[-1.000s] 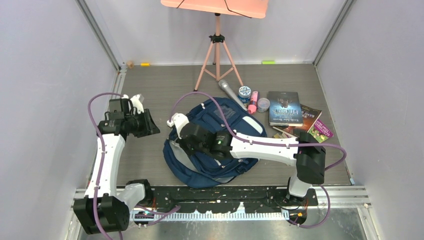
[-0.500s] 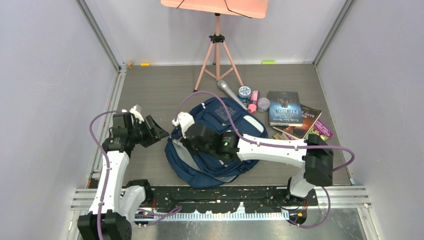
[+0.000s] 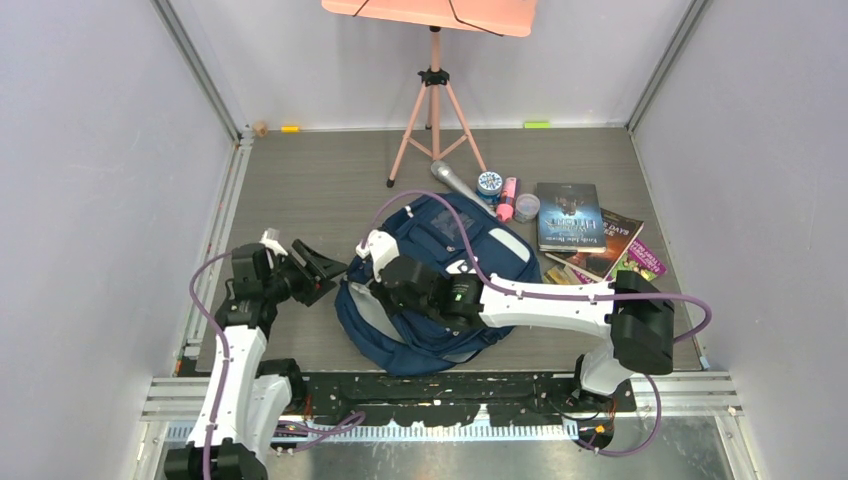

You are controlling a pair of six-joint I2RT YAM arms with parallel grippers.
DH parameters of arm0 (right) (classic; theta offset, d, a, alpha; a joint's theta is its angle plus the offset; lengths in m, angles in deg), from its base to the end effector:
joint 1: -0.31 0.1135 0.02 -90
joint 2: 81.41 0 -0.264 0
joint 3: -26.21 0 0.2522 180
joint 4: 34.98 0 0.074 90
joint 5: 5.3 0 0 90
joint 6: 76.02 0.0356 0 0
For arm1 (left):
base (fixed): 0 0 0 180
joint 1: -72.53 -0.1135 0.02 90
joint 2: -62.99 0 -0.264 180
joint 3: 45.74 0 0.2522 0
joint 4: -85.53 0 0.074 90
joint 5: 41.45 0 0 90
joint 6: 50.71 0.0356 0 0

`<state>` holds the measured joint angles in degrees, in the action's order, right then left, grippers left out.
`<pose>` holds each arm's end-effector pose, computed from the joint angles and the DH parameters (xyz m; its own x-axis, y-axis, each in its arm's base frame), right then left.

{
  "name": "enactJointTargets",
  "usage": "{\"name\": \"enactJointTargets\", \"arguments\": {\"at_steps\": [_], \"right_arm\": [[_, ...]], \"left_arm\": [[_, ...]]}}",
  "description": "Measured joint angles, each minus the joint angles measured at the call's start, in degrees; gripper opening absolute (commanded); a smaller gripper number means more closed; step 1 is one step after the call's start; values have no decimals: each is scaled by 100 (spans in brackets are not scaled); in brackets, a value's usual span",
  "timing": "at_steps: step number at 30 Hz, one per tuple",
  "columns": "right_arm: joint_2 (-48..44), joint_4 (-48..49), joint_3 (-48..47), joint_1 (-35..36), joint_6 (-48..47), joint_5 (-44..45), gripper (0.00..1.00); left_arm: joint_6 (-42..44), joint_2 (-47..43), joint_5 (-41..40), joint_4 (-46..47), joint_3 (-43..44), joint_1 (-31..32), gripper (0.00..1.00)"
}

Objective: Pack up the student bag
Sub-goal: Unzip the student bag at the center of the board.

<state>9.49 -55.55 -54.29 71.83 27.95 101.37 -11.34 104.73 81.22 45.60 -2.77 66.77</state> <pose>0.1253 0.3428 0.2763 -0.3588 -0.3440 -0.8677 -0.7667 0.6389 0.0637 0.1574 -0.0034 0.2297 -0.6533 -0.7200 -0.2341 -0.2686 0.5096 -0.8174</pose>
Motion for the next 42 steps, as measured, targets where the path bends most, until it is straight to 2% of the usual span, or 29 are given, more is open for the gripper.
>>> {"name": "enactJointTargets", "arguments": {"at_steps": [14, 18, 28, 36, 42], "right_arm": [[306, 466, 442, 50, 557, -17, 1], [328, 590, 505, 103, 566, 26, 1], [332, 708, 590, 264, 520, 175, 0], [411, 782, 590, 472, 378, 328, 1], [476, 841, 588, 577, 273, 385, 1]], "left_arm": [[-1172, -459, 4, 518, -839, 0, 66], [-1384, -466, -15, 693, -1019, 0, 63], [-1681, -535, -258, 802, -1274, 0, 49], [-1849, -358, -313, 1088, -1443, 0, 46], [-1873, -234, -369, 1276, -1462, 0, 38]]}}
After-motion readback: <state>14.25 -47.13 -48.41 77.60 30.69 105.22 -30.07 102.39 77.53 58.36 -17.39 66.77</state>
